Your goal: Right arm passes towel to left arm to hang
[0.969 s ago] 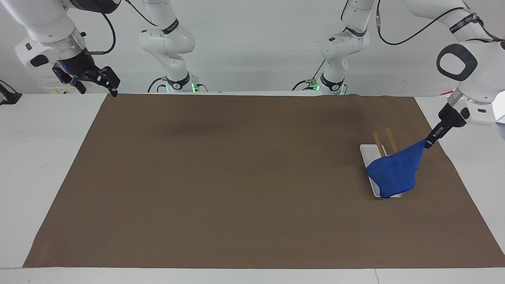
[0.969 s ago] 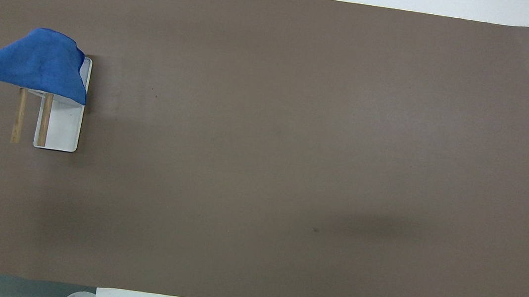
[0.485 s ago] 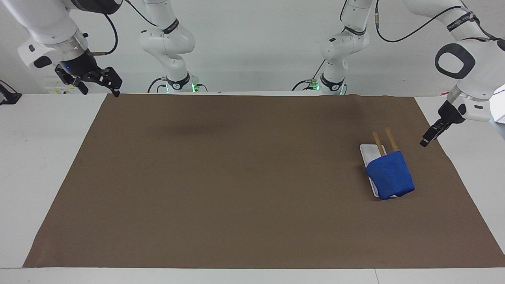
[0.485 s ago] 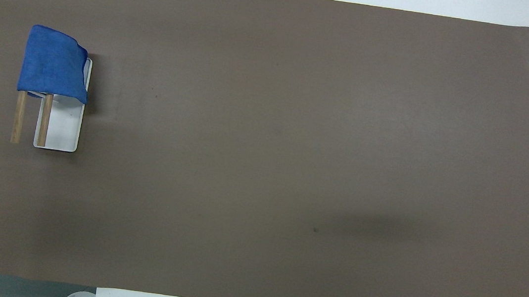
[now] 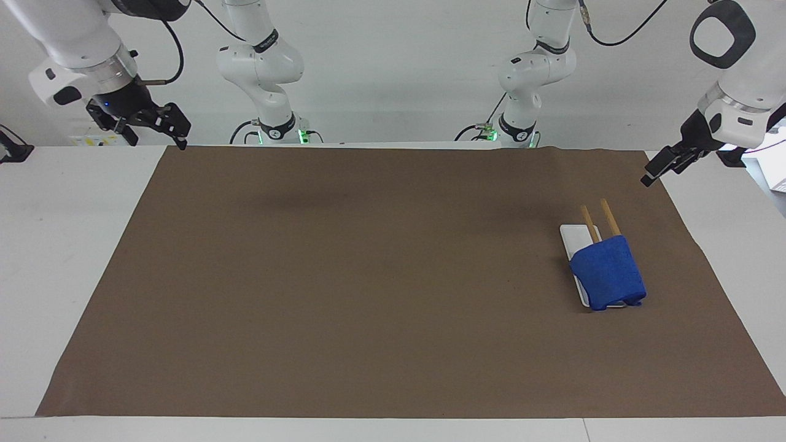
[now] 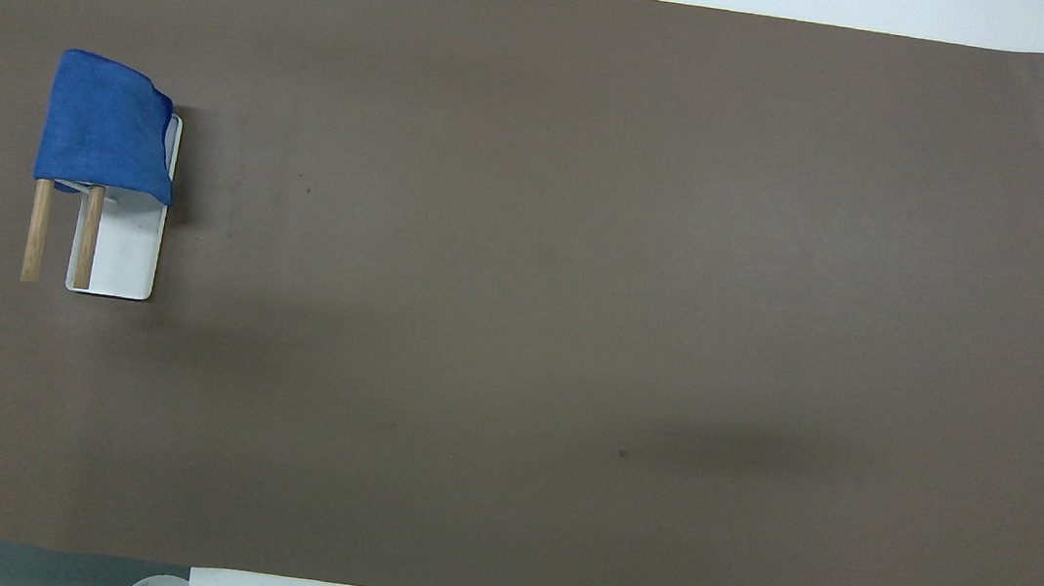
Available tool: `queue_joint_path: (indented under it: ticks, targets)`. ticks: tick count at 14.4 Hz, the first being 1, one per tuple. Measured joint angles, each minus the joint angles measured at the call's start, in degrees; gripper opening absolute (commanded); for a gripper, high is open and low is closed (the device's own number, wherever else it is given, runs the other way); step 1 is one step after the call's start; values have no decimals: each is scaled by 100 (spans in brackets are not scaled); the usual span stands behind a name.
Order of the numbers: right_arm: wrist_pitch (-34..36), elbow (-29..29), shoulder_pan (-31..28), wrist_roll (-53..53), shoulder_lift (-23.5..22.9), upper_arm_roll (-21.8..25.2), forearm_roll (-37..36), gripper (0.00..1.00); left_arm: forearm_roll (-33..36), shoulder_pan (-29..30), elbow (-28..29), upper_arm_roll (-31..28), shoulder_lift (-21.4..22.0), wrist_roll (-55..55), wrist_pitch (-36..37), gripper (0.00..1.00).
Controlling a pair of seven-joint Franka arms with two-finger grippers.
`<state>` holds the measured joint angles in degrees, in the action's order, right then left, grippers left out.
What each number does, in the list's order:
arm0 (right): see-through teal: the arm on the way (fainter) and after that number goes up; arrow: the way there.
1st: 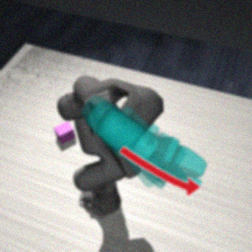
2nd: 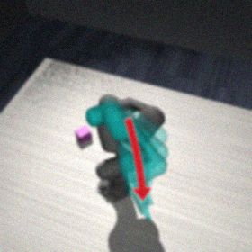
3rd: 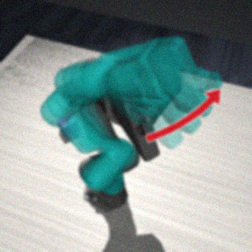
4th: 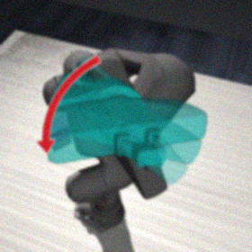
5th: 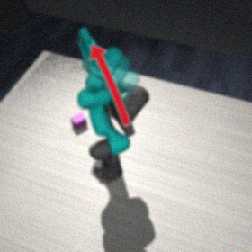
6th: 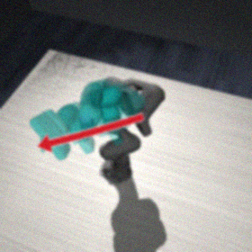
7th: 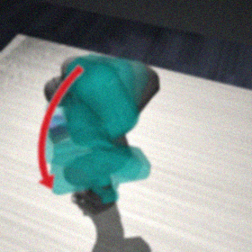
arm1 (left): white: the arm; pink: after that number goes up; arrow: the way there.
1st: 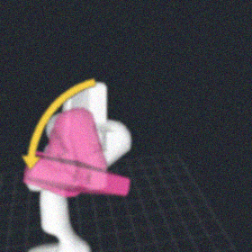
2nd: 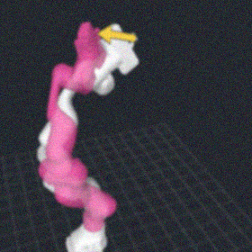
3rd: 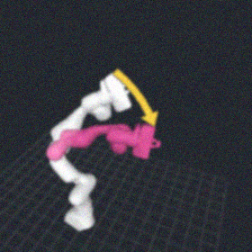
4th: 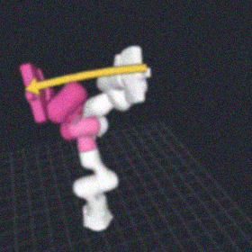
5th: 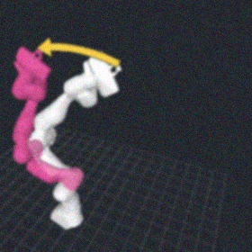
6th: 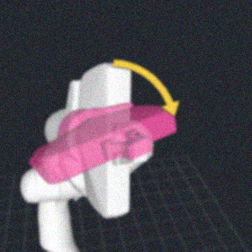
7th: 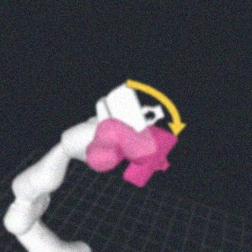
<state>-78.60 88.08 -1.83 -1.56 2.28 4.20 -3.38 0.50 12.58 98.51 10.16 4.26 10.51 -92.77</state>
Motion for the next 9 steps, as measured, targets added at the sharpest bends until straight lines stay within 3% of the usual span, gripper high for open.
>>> queue_joint_path:
  ticks: [4, 9]
  targets:
    - [0, 6, 0, 0, 2, 0, 0, 100, 140, -342, -322, 34, -135, -470, 373, 100]
    - [0, 10, 0, 0, 4, 0, 0, 100, 65, -610, -1179, 47, -765, -536, 547, 100]
